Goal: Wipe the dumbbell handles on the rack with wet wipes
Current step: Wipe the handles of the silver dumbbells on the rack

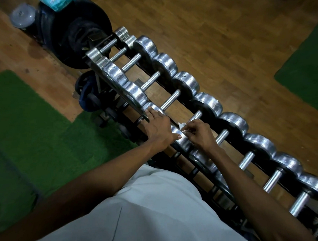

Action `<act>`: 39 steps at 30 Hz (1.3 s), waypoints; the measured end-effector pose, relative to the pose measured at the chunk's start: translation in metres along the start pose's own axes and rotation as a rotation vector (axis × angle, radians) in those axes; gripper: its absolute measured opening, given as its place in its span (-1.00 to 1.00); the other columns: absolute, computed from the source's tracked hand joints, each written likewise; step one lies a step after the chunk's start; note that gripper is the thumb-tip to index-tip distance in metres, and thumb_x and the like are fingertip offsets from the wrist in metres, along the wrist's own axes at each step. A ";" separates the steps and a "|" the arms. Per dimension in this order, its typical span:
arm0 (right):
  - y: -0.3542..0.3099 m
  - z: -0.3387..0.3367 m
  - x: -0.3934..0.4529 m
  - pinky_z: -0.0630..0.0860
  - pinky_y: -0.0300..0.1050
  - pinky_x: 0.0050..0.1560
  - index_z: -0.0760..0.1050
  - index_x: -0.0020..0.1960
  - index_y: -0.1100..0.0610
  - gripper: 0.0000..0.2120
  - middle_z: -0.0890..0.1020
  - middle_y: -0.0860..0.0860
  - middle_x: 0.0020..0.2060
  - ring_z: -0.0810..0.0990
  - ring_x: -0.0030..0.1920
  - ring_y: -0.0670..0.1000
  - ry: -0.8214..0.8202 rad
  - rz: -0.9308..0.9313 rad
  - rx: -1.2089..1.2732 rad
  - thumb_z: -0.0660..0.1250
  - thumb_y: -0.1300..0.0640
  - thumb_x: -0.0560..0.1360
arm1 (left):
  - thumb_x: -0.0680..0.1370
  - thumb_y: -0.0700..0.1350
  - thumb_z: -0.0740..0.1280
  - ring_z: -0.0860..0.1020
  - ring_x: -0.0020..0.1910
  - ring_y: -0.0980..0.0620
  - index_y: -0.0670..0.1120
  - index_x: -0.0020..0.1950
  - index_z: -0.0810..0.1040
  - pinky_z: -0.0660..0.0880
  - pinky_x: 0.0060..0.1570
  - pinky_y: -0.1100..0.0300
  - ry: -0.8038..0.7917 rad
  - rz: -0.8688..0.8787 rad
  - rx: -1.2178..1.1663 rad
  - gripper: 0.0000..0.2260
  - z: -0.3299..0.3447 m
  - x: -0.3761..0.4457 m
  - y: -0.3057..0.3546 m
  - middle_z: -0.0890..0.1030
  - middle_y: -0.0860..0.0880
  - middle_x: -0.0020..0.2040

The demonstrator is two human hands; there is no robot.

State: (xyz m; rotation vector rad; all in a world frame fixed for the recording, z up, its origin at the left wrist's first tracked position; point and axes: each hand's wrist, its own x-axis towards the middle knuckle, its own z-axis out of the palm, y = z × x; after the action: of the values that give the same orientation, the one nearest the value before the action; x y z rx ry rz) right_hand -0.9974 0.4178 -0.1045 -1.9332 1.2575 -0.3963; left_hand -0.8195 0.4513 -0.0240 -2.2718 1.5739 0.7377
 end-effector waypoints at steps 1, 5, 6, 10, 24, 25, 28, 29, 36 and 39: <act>0.000 -0.001 -0.002 0.62 -0.14 -0.04 0.74 -0.05 0.09 -0.91 0.70 -0.04 -0.13 0.68 -0.13 -0.08 0.007 0.031 -0.006 0.52 0.21 0.46 | 0.32 0.43 0.50 -0.07 0.62 -0.38 -0.31 0.62 0.11 0.19 0.44 -0.40 -0.003 0.000 -0.002 0.19 0.000 0.000 0.000 -0.06 -0.41 0.62; -0.001 -0.001 -0.011 0.60 -0.02 -0.20 0.68 -0.21 0.21 -0.81 0.69 0.07 -0.30 0.66 -0.27 -0.01 -0.019 0.323 -0.003 0.39 0.13 0.49 | 0.33 0.41 0.51 -0.06 0.62 -0.39 -0.30 0.62 0.14 0.19 0.45 -0.41 -0.013 0.008 -0.011 0.15 -0.002 0.000 0.000 -0.06 -0.41 0.62; 0.000 0.000 -0.012 0.55 -0.03 -0.23 0.67 -0.21 0.23 -0.77 0.68 0.08 -0.33 0.63 -0.30 0.01 -0.049 0.406 0.015 0.37 0.12 0.52 | 0.33 0.40 0.52 -0.05 0.62 -0.39 -0.29 0.61 0.16 0.19 0.45 -0.41 -0.013 0.010 -0.015 0.13 -0.003 0.000 0.000 -0.06 -0.42 0.62; 0.002 0.004 -0.006 0.36 -0.22 -0.48 0.59 -0.24 0.29 -0.80 0.51 0.08 -0.44 0.42 -0.54 -0.10 -0.090 0.641 0.613 0.28 0.40 0.53 | 0.33 0.38 0.53 -0.05 0.62 -0.39 -0.29 0.60 0.18 0.22 0.45 -0.40 -0.015 0.003 -0.019 0.12 -0.006 -0.002 0.002 -0.06 -0.42 0.62; 0.040 0.019 0.037 0.58 0.11 0.29 0.56 0.20 0.40 -0.59 0.65 0.29 0.12 0.65 0.15 0.26 0.187 0.921 1.341 0.08 0.62 0.51 | 0.31 0.38 0.55 -0.04 0.63 -0.36 -0.23 0.46 0.43 0.22 0.43 -0.38 0.024 0.004 -0.041 -0.05 0.002 0.003 0.001 -0.02 -0.38 0.63; 0.042 0.018 0.039 0.58 0.09 0.27 0.53 0.21 0.42 -0.63 0.63 0.29 0.11 0.63 0.14 0.25 0.253 0.937 1.331 0.09 0.61 0.53 | 0.31 0.38 0.55 -0.05 0.63 -0.36 -0.23 0.47 0.43 0.22 0.43 -0.38 0.021 0.001 -0.042 -0.05 0.002 0.003 0.001 -0.03 -0.38 0.63; 0.041 0.013 0.045 0.63 -0.01 0.02 0.50 -0.05 0.34 -0.72 0.58 0.19 -0.10 0.60 -0.08 0.07 0.438 0.974 1.332 0.14 0.62 0.55 | 0.30 0.37 0.56 -0.05 0.62 -0.38 -0.27 0.49 0.39 0.20 0.44 -0.38 0.009 -0.003 -0.051 0.00 0.002 0.004 0.002 -0.06 -0.39 0.63; 0.041 0.012 0.047 0.64 -0.05 -0.03 0.49 -0.11 0.31 -0.72 0.57 0.17 -0.14 0.60 -0.12 0.04 0.476 0.968 1.339 0.16 0.63 0.54 | 0.30 0.37 0.56 -0.05 0.62 -0.38 -0.27 0.50 0.38 0.20 0.44 -0.38 0.010 -0.001 -0.054 0.01 0.001 0.004 0.001 -0.06 -0.40 0.62; 0.040 0.012 0.049 0.66 -0.17 -0.29 0.52 -0.17 0.27 -0.78 0.66 0.13 -0.25 0.67 -0.13 0.04 0.760 1.011 1.425 0.43 0.54 0.45 | 0.29 0.40 0.54 -0.04 0.62 -0.37 -0.27 0.53 0.33 0.23 0.43 -0.36 0.014 0.002 -0.045 0.06 0.000 0.003 0.000 -0.05 -0.39 0.63; 0.036 0.020 0.045 0.61 -0.19 -0.30 0.57 -0.21 0.17 -0.81 0.67 0.06 -0.30 0.67 -0.20 0.03 0.776 0.977 1.265 0.54 0.34 0.46 | 0.30 0.40 0.54 -0.05 0.62 -0.37 -0.28 0.56 0.28 0.24 0.43 -0.37 0.017 0.000 -0.040 0.10 0.000 0.002 0.000 -0.05 -0.39 0.63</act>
State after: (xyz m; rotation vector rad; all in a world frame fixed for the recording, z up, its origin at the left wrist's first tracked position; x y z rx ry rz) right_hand -0.9865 0.3798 -0.1510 -0.0004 1.6055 -1.0890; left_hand -0.8188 0.4494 -0.0255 -2.3124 1.5798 0.7592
